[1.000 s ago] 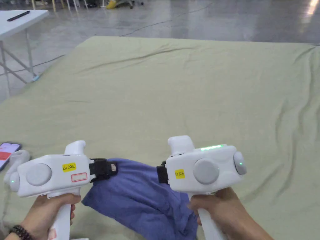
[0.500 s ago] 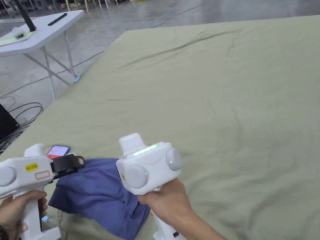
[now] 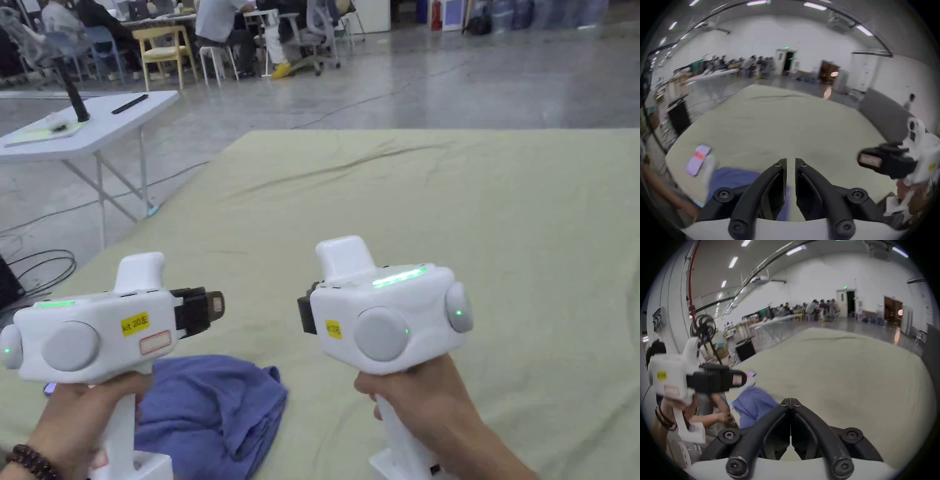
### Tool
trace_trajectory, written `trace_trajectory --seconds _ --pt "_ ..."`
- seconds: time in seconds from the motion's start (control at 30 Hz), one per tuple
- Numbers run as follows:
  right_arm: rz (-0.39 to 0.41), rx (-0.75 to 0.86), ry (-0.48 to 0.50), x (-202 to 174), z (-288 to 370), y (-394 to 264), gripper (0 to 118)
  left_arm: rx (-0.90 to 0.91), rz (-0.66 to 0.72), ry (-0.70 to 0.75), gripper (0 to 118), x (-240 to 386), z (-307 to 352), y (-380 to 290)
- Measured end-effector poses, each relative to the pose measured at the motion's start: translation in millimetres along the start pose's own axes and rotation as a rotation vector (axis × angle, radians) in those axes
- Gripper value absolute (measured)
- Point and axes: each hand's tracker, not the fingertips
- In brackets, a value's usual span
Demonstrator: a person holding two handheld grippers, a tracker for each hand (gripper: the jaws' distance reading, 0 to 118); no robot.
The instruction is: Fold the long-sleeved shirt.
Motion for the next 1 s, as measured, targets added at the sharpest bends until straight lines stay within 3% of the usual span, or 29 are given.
trace_trajectory --seconds 0.07,0.17,0.37,0.53,0.63,0.77,0.9,1.0 --pt "-0.006 0.073 -0.070 27.9 51.0 11.0 0 0.033 -0.022 -0.159 4 53.3 3.0 9.2" --pt "0.013 0.172 -0.200 69.9 123.5 15.8 0 0.131 -0.127 -0.170 4 156.4 2.8 21.0" --pt "-0.048 0.316 -0.456 152.0 253.7 -7.1 0 0.385 -0.233 -0.252 4 280.9 3.3 33.1" --pt "-0.143 0.473 -0.649 199.7 309.8 -44.8 0 0.557 -0.413 -0.111 4 353.9 -8.7 18.4" --pt "-0.126 0.504 -0.713 208.6 320.1 -70.2 0 0.561 -0.302 -0.017 4 375.4 -19.4 -8.5" --pt "-0.078 0.530 -0.732 200.3 325.2 -117.5 0 0.612 -0.264 0.057 4 381.0 -14.9 -64.1" --pt "-0.106 0.492 -0.739 190.7 318.7 -148.2 0 0.550 -0.239 0.073 4 370.4 -17.4 -99.8" --pt "-0.055 0.454 -0.770 185.4 313.8 -159.2 0 0.482 -0.236 0.052 4 360.7 -20.5 -113.8"
